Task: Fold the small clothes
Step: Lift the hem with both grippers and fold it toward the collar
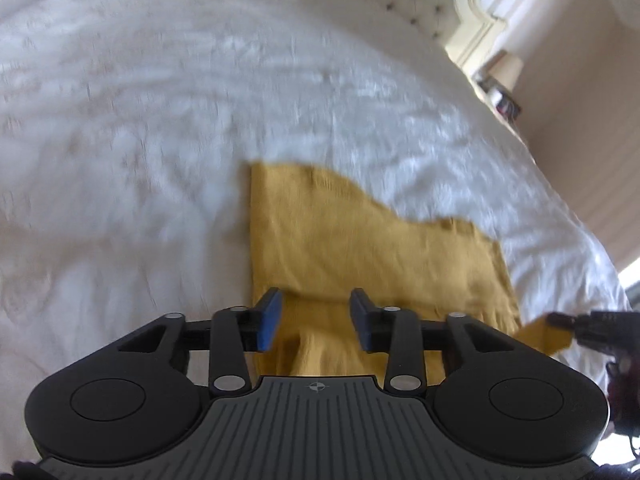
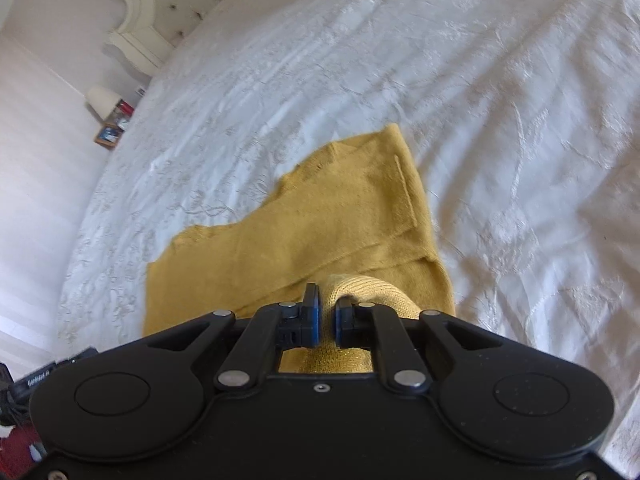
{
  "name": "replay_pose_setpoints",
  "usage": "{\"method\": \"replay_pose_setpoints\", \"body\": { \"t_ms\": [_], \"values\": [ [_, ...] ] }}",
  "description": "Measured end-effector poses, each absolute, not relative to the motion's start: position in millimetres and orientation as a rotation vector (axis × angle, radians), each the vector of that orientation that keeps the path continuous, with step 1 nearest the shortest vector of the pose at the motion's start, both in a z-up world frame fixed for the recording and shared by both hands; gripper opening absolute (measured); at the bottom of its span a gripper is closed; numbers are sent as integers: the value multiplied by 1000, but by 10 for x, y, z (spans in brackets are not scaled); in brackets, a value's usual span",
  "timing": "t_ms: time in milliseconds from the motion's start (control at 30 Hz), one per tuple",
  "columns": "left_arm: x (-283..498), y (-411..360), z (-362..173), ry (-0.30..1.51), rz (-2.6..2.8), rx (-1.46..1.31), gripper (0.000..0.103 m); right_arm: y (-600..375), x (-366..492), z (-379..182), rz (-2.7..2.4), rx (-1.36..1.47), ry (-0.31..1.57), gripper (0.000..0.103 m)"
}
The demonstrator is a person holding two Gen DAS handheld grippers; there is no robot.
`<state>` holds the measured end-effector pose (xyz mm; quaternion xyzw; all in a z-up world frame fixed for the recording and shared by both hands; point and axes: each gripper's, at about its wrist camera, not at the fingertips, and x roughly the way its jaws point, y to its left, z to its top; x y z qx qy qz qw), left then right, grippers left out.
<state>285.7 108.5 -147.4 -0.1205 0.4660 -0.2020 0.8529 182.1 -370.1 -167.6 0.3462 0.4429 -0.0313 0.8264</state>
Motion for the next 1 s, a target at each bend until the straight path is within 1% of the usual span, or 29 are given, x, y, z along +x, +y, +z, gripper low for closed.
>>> {"method": "replay_pose_setpoints", "body": {
  "t_ms": [133, 233, 567, 700, 733, 767, 833, 867, 1000],
  "values": [
    [2710, 1026, -1688, 1062, -409, -225, 38, -3691, 1739, -1716, -71, 754, 957, 18],
    [2678, 984, -1760, 1090, -397, -235, 39, -3675, 1717, -1716, -58, 728, 976, 19],
    [2774, 807, -1751, 1068, -271, -188, 40, -3742, 1746, -1733, 38, 740, 997, 19],
    [2782, 644, -1719, 1071, -309, -94, 38, -3813, 1743, -1759, 49, 758, 1000, 19],
    [2775, 596, -1719, 1075, -314, -67, 32, -3826, 1740, -1764, 50, 761, 1001, 19],
    [2772, 566, -1726, 1085, -319, -50, 21, -3846, 1735, -1776, 53, 766, 1003, 19],
    [2771, 525, -1750, 1111, -328, -52, 12, -3869, 1722, -1795, 53, 771, 1009, 19],
    [2756, 525, -1744, 1106, -332, -63, 4, -3880, 1715, -1805, 53, 772, 1012, 19],
    [2702, 575, -1699, 1094, -324, -144, 4, -3919, 1677, -1828, 51, 788, 1011, 19]
  ]
}}
